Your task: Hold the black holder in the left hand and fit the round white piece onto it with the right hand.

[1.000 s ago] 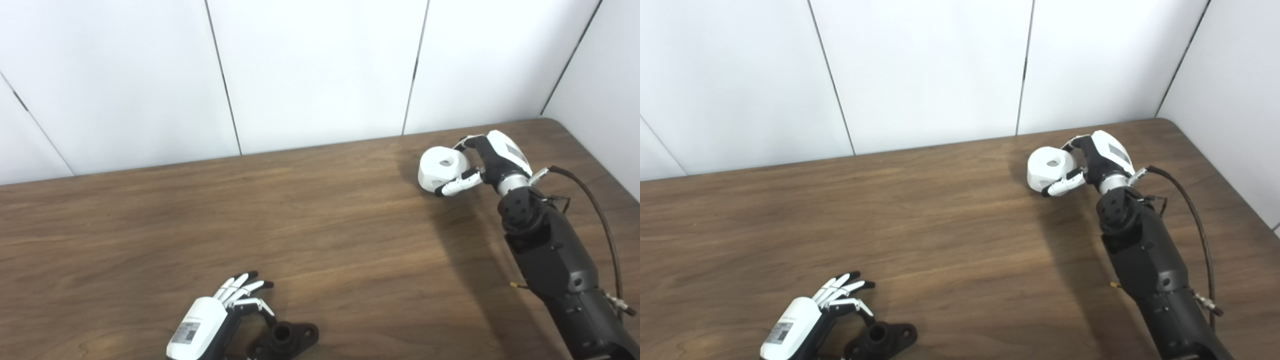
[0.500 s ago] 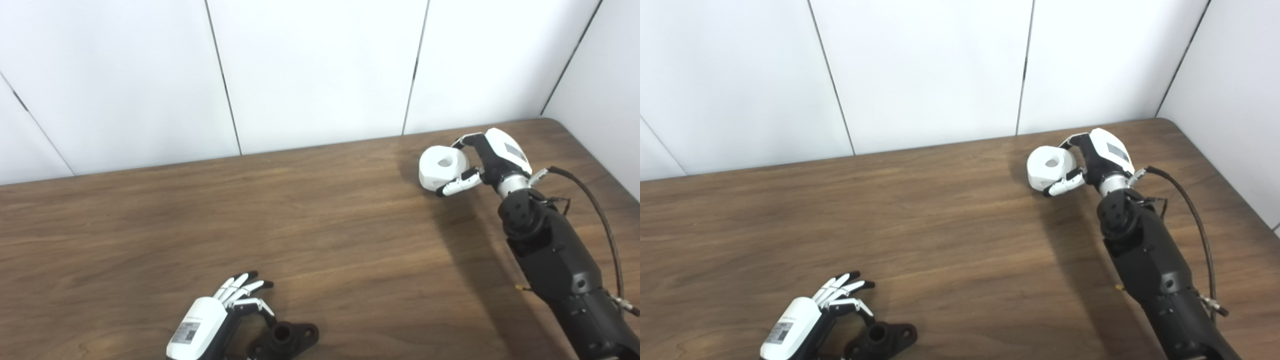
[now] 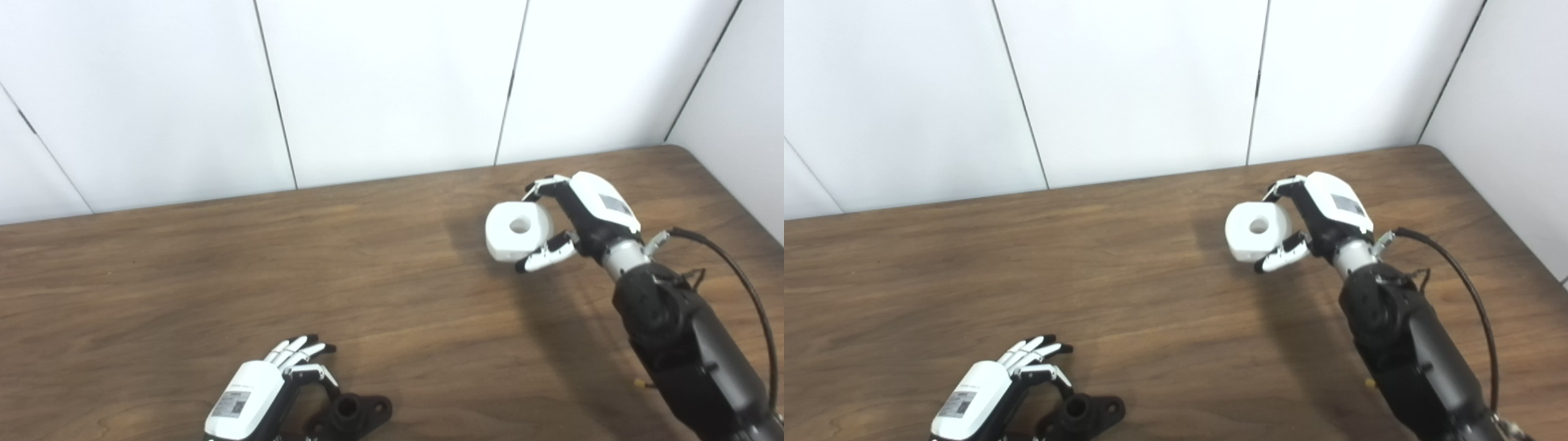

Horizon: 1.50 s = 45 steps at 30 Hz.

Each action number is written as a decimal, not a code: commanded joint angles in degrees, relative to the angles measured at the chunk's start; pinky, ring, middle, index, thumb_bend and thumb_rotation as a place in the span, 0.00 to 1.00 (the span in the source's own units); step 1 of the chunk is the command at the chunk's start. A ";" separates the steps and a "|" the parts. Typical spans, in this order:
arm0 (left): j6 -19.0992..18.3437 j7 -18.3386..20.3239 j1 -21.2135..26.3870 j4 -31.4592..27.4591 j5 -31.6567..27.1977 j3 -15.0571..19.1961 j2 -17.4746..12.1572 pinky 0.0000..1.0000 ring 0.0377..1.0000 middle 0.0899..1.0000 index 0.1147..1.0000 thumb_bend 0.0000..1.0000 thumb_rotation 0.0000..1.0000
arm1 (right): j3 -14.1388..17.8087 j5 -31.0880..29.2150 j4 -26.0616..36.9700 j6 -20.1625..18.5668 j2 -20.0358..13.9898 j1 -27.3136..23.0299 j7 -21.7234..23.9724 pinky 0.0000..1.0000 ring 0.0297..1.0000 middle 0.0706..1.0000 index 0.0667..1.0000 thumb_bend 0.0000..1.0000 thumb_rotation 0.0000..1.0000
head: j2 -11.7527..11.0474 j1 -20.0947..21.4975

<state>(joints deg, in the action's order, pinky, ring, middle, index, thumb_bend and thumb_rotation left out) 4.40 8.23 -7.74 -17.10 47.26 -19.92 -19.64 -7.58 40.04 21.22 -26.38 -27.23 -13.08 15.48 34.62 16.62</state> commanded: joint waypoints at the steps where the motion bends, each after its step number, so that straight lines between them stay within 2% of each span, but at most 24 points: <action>1: -3.91 4.89 -2.18 1.20 3.65 -0.86 -1.12 0.93 0.92 0.84 0.42 0.51 0.06 | 0.48 0.94 4.05 -0.35 0.26 -1.38 1.52 0.92 0.90 0.79 0.45 0.52 0.13 | 0.69 -1.01; 4: -5.23 6.28 -2.05 -0.08 4.08 -1.15 -0.64 0.93 0.93 0.85 0.43 0.51 0.07 | 0.73 2.08 8.53 -0.51 2.15 -0.13 5.49 0.94 0.90 0.79 0.45 0.52 0.13 | 2.16 -2.44; 8: -6.44 7.65 -1.78 -1.45 4.75 -1.62 -0.02 0.93 0.93 0.85 0.43 0.51 0.07 | 0.03 3.94 13.73 -0.44 4.43 1.76 8.54 0.95 0.89 0.78 0.45 0.52 0.13 | 3.41 -3.71; 13: -7.85 8.88 -1.28 -2.72 6.06 -2.31 0.95 0.92 0.92 0.84 0.43 0.51 0.06 | 1.59 5.16 18.73 -0.52 8.60 4.07 14.14 0.98 0.90 0.79 0.45 0.52 0.13 | 5.34 -6.08; 21: -10.00 10.98 -0.40 -4.36 7.37 -3.07 2.49 0.91 0.91 0.83 0.43 0.51 0.06 | 1.59 6.07 24.42 -0.49 12.31 5.57 21.10 0.92 0.90 0.79 0.45 0.52 0.14 | 7.96 -8.86; 24: -10.85 12.21 -0.01 -4.96 7.75 -3.18 3.09 0.91 0.92 0.84 0.42 0.51 0.06 | 1.48 5.91 26.73 -0.51 14.19 5.69 23.76 0.97 0.91 0.80 0.45 0.52 0.13 | 8.94 -9.87; 28: -11.84 13.69 0.66 -5.63 8.29 -3.35 3.74 0.91 0.91 0.83 0.42 0.51 0.06 | 1.80 5.88 28.32 -0.51 16.13 5.08 26.82 0.97 0.90 0.79 0.44 0.52 0.13 | 10.71 -10.99; 35: -13.66 16.40 1.73 -6.99 9.52 -3.80 5.01 0.90 0.90 0.83 0.42 0.51 0.06 | 1.61 4.66 29.12 -0.47 17.88 5.53 28.80 0.94 0.89 0.78 0.44 0.53 0.14 | 12.91 -13.14; 45: -14.17 17.01 2.46 -7.32 11.13 -4.59 6.88 0.87 0.89 0.83 0.42 0.51 0.06 | -0.07 1.83 30.60 -0.45 18.47 6.13 29.39 0.99 0.89 0.79 0.44 0.52 0.14 | 14.72 -16.90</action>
<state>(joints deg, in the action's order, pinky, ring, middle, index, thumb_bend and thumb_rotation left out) -8.81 21.84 -4.80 -25.00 57.96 -23.22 -13.09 -7.65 42.64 49.77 -26.90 -9.25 -6.01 44.83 49.30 -0.26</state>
